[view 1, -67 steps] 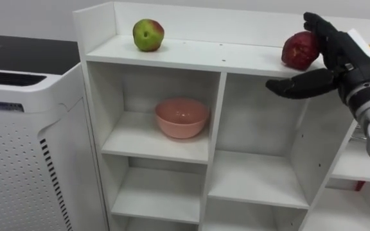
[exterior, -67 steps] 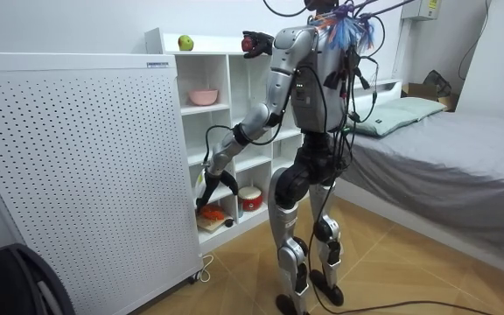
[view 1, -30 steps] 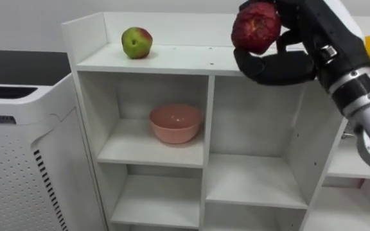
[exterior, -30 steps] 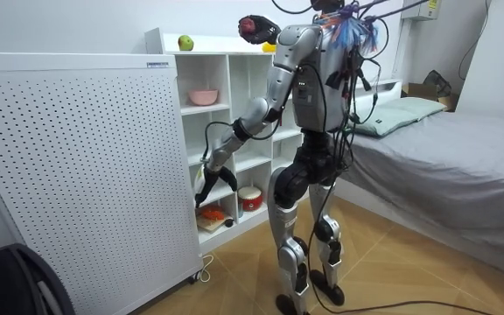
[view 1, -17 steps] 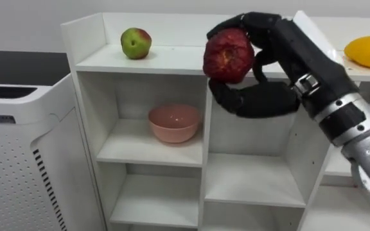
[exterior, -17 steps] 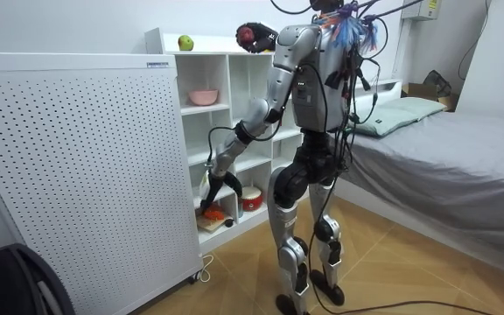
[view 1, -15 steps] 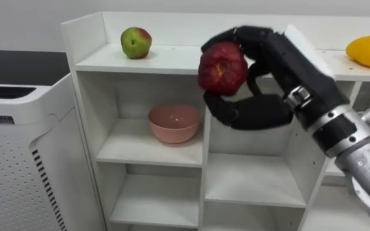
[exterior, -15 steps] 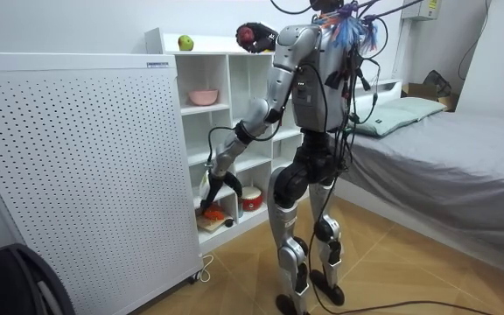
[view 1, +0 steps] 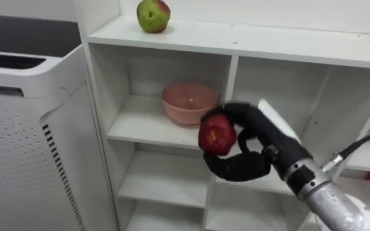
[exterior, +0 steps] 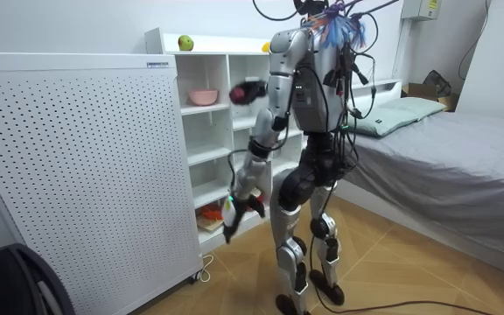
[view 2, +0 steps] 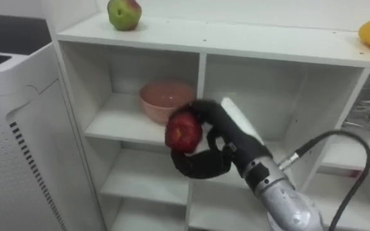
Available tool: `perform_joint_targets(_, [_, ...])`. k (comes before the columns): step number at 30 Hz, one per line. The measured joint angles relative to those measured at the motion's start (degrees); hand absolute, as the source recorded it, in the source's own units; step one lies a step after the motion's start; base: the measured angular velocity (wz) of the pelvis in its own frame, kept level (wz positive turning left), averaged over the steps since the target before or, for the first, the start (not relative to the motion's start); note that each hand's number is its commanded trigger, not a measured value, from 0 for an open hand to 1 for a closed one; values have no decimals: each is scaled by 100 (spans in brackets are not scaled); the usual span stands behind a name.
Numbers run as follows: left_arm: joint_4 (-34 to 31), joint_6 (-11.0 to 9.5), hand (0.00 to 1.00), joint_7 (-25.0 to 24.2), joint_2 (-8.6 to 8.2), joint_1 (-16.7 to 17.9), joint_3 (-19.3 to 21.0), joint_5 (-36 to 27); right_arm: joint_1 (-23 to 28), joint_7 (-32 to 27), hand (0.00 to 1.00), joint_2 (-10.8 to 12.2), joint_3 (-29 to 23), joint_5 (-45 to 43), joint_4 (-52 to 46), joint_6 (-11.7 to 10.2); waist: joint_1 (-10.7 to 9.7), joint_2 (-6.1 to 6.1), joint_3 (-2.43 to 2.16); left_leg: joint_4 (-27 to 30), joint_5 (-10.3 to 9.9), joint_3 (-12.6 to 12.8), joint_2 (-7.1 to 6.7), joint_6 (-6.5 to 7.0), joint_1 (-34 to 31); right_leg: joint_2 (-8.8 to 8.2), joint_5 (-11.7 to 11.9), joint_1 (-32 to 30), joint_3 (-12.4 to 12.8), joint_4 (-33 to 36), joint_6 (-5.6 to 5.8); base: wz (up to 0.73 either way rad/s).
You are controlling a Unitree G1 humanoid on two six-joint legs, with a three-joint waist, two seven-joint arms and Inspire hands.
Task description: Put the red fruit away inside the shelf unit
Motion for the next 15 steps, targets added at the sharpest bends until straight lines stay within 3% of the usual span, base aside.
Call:
perform_joint_targets(3, [269, 11, 0, 379, 24, 277, 2, 81, 100, -38, 100, 97, 13, -388, 311, -2, 253, 24, 34, 517, -93, 10, -4, -11, -534, -59, -131, -470, -30, 385, -65, -9])
perform_joint_targets(5, [270, 36, 0, 526, 60, 370, -12, 75, 10, -189, 100, 39, 7, -469, 320, -103, 261, 32, 50, 858, -221, 79, -13, 36, -924, -115, -339, -825, -22, 741, -81, 23])
perform_joint_targets(6, [263, 45, 0, 602, 67, 369, -18, 67, -106, -314, 100, 40, 11, -465, 413, -234, 289, 13, 105, 1079, -254, 74, -23, 25, -1170, -153, -440, -1045, -24, 983, -123, 26])
perform_joint_targets(7, [265, 45, 0, 635, 63, 378, -31, 55, -151, -351, 100, 51, 25, -462, 483, -287, 300, 10, 115, 1168, -272, 63, -22, 20, -1268, -172, -474, -1133, -37, 1097, -145, 25])
perform_joint_targets(9, [238, 29, 0, 720, 48, 389, -129, 37, -172, -465, 100, 48, 52, -461, 701, -441, 336, 0, 120, 1505, -366, 66, -12, 6, -1572, -232, -684, -1377, -73, 1419, -174, 33])
perform_joint_targets(12, [58, 12, 0, 884, 39, 387, -236, 0, -174, -691, 100, 47, 50, -455, 942, -620, 440, 14, 130, 1943, -390, 8, 47, -29, -2063, -240, -738, -1814, -105, 1795, -232, 11])
perform_joint_targets(15, [-9, -9, 0, 1079, 56, 439, -350, -90, -150, -890, 100, 38, 236, -414, 1109, -632, 570, 43, 141, 2339, -465, 0, 115, -78, -2466, -215, -788, -2223, -81, 2151, -307, -10])
